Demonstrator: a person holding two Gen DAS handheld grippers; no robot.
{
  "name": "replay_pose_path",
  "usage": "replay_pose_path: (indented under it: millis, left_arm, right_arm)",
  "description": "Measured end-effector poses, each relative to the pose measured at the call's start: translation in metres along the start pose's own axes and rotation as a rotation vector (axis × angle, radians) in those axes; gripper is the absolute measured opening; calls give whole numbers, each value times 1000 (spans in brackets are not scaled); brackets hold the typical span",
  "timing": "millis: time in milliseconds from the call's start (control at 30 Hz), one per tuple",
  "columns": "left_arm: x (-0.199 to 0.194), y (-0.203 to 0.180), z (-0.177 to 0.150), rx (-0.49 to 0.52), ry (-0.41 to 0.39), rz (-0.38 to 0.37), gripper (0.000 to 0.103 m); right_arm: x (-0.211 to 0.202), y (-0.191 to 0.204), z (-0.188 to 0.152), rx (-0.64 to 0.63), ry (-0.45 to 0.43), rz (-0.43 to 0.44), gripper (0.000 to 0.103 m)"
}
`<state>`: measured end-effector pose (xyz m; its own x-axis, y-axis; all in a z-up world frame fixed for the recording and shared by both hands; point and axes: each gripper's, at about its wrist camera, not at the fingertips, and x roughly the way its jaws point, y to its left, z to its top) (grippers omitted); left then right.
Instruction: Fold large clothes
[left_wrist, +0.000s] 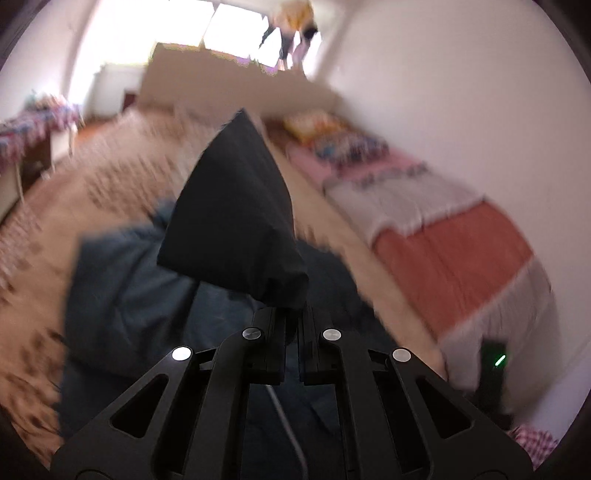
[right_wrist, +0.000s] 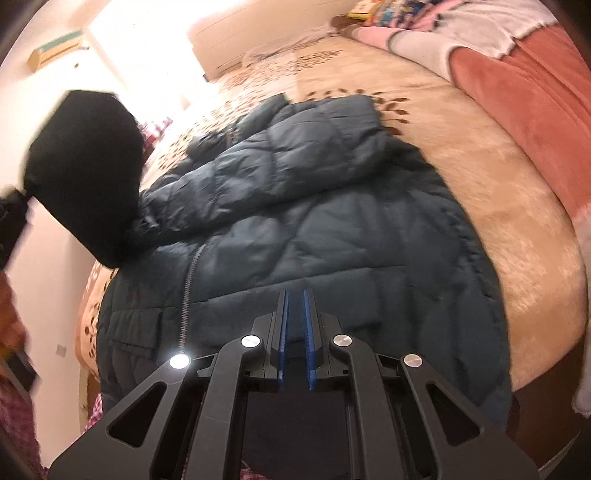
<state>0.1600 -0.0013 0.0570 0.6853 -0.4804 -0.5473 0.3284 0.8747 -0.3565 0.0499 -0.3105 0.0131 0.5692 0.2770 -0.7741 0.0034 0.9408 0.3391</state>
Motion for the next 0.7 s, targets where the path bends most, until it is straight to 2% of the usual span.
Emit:
replay_pose_path:
  millis: [67, 167, 200, 267, 300, 333, 400, 467, 533, 700]
  left_arm:
    - [38, -6, -22, 18, 96, 25, 3]
    - [71, -22, -51, 33, 201, 88, 4]
    - [76, -29, -56, 35, 224, 107, 8]
    - [86, -32, -62, 53, 277, 131, 23]
    - [88, -35, -65, 68, 298, 128, 43]
    - [86, -38, -67, 84, 300, 119, 56]
    - [85, -46, -69, 130, 283, 96, 61]
    - [76, -56, -67, 173, 279, 72, 62]
    - [64, -56, -64, 171, 259, 52, 62]
    - [28, -34, -76, 84, 216, 46, 62]
  right_arm:
    - [-1, -11, -1, 24, 0, -1, 10]
    - [-2, -23, -2, 54, -1, 4, 10]
    - [-1, -25, -2, 61, -1, 7, 10]
    - [-1, -27, -2, 66, 0, 14, 10]
    - [-1, -27, -2, 67, 1, 17, 10]
    - [0, -26, -3, 68, 4, 21, 10]
    - [3, -25, -2, 69, 11, 30, 10]
    - [7, -23, -2, 75, 26, 42, 10]
    - [11, -20, -1, 86, 43, 58, 10]
    - [18, -16, 3, 129, 84, 130, 10]
